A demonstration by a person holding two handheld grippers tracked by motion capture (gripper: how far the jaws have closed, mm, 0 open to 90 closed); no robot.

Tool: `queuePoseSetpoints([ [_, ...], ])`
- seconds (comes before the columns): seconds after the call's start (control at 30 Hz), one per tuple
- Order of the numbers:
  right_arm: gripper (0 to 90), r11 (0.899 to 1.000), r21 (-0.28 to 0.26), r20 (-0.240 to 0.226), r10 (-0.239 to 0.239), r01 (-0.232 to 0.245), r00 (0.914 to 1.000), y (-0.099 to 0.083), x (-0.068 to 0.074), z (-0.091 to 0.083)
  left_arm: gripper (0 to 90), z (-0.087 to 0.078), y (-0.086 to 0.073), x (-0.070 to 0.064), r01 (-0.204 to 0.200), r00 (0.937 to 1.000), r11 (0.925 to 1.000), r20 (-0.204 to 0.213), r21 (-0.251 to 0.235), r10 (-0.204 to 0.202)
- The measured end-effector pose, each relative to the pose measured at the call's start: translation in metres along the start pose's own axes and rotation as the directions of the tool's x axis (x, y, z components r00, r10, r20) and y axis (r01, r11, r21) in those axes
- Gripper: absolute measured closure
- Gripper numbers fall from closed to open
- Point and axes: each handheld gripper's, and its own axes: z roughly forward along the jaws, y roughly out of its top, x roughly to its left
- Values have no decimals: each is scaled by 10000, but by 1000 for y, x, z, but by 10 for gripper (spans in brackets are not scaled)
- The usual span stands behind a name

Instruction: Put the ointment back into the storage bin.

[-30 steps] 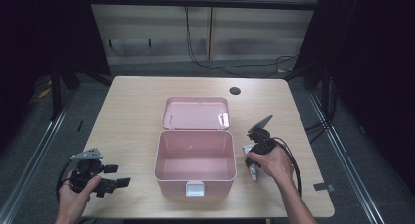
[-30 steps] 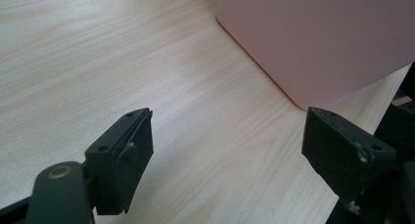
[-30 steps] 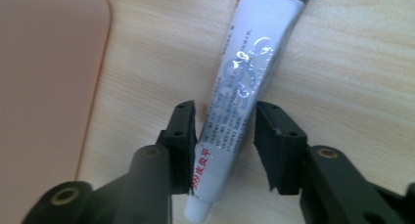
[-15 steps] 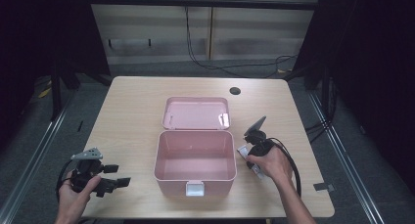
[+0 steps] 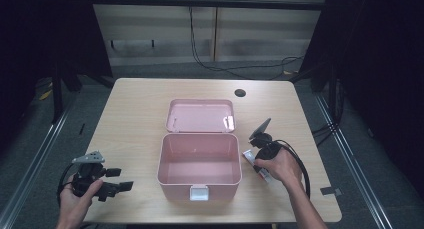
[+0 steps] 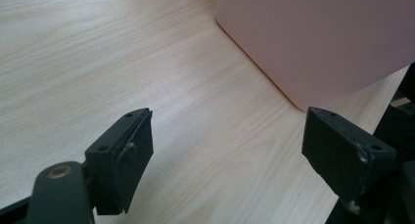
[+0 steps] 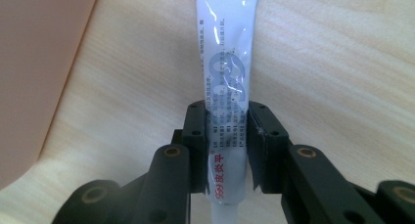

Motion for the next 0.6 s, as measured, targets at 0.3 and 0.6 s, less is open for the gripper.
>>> queuePoseSetpoints([
  [0.3,719,9989,79,-188,-458,459,9988,-7,0,-7,191,1,0,0,19,10000,10000,54,15,-19],
  [0.6,718,9855,-287,-535,-1688,1675,9842,-18,-1,-21,191,1,0,0,24,10000,10000,33,36,-24],
])
